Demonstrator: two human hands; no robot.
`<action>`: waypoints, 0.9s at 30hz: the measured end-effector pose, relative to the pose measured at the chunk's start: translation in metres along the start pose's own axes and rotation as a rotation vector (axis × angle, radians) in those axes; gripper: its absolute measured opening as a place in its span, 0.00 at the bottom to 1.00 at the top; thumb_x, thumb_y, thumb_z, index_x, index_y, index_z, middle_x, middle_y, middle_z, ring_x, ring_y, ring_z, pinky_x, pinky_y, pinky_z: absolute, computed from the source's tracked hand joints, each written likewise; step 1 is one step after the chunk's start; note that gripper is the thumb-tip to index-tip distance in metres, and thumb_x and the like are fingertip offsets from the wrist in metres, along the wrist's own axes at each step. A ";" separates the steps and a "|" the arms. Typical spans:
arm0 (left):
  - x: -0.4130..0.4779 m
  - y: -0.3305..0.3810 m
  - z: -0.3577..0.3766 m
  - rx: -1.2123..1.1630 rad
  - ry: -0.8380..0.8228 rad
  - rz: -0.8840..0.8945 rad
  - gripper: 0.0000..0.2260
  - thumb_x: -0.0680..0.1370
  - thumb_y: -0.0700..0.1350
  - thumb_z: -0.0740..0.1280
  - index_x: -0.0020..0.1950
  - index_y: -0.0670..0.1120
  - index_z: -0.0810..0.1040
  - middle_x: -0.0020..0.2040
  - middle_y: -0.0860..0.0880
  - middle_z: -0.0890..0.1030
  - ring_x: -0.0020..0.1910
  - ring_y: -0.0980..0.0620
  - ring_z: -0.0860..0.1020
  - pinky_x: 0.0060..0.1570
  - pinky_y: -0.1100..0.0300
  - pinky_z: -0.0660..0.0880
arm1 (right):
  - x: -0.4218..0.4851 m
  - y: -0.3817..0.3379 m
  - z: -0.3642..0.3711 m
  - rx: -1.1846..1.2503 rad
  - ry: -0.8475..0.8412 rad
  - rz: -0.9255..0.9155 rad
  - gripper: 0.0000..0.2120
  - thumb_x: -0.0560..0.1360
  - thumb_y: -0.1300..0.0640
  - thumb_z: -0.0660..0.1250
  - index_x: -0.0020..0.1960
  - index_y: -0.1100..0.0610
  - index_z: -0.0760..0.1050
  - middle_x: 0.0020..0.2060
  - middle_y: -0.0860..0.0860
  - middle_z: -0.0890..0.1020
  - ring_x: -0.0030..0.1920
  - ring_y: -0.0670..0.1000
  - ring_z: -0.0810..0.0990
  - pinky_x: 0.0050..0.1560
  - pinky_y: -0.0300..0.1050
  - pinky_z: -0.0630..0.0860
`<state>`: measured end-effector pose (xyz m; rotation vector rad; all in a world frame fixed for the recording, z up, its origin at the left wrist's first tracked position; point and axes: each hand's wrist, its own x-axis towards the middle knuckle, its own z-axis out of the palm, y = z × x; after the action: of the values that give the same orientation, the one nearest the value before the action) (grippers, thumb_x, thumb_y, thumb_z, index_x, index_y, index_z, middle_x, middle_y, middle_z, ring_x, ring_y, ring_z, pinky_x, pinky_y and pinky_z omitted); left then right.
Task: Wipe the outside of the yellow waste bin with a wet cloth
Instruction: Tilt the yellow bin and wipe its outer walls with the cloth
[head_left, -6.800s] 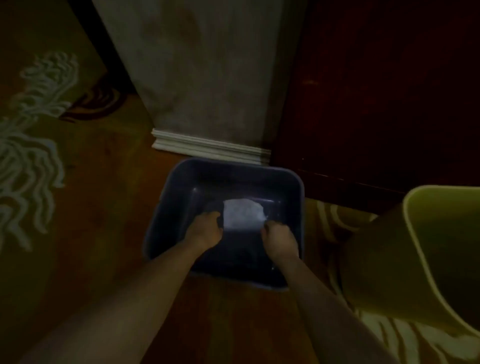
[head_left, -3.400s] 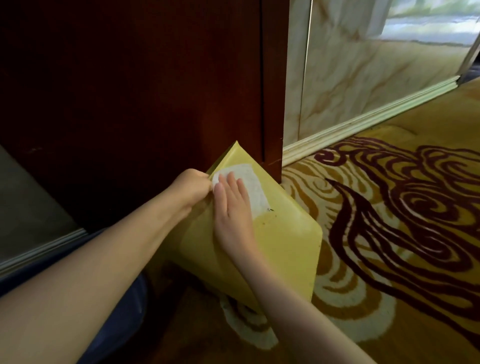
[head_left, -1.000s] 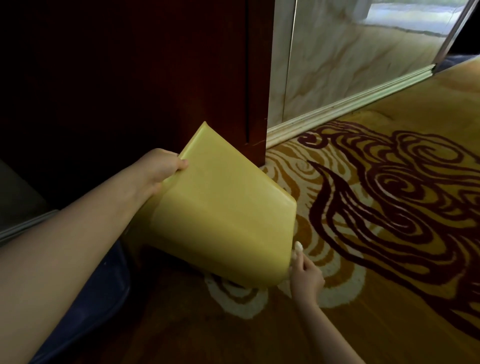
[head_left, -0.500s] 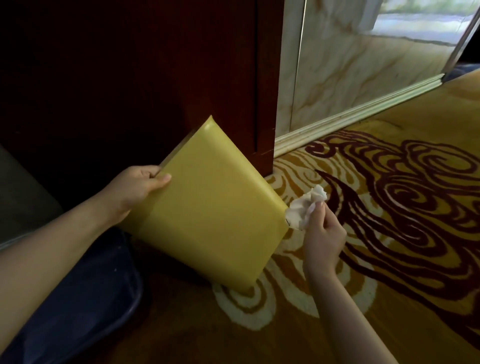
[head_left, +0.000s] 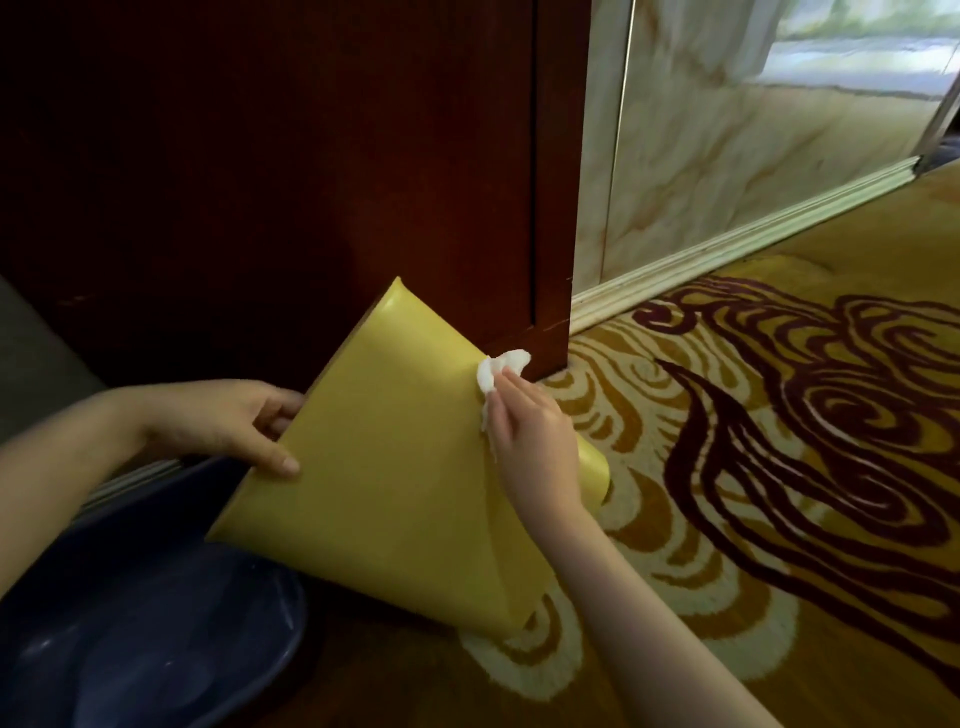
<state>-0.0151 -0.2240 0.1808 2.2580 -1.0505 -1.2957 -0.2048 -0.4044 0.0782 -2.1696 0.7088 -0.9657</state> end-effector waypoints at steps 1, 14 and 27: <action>-0.001 0.008 -0.002 0.019 -0.025 -0.020 0.29 0.60 0.52 0.76 0.60 0.53 0.75 0.54 0.57 0.84 0.54 0.56 0.82 0.50 0.62 0.78 | -0.003 0.000 0.001 -0.009 0.015 -0.015 0.15 0.79 0.58 0.61 0.64 0.59 0.74 0.62 0.54 0.78 0.65 0.52 0.74 0.65 0.43 0.67; 0.045 0.097 0.017 -0.329 0.879 -0.099 0.12 0.77 0.48 0.63 0.39 0.42 0.74 0.38 0.44 0.76 0.35 0.47 0.74 0.40 0.55 0.69 | -0.035 -0.009 0.010 -0.133 0.075 -0.166 0.14 0.74 0.61 0.68 0.60 0.60 0.78 0.57 0.55 0.82 0.60 0.54 0.79 0.60 0.47 0.74; 0.025 0.096 0.057 -0.332 0.916 0.234 0.12 0.79 0.49 0.60 0.37 0.49 0.77 0.37 0.49 0.80 0.36 0.53 0.77 0.33 0.62 0.68 | -0.057 0.111 -0.040 0.008 0.126 0.510 0.17 0.79 0.56 0.60 0.32 0.52 0.76 0.25 0.50 0.77 0.25 0.47 0.72 0.26 0.39 0.69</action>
<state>-0.0974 -0.3031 0.1932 2.0146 -0.6498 -0.2218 -0.2928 -0.4500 -0.0075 -1.7938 1.2393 -0.8285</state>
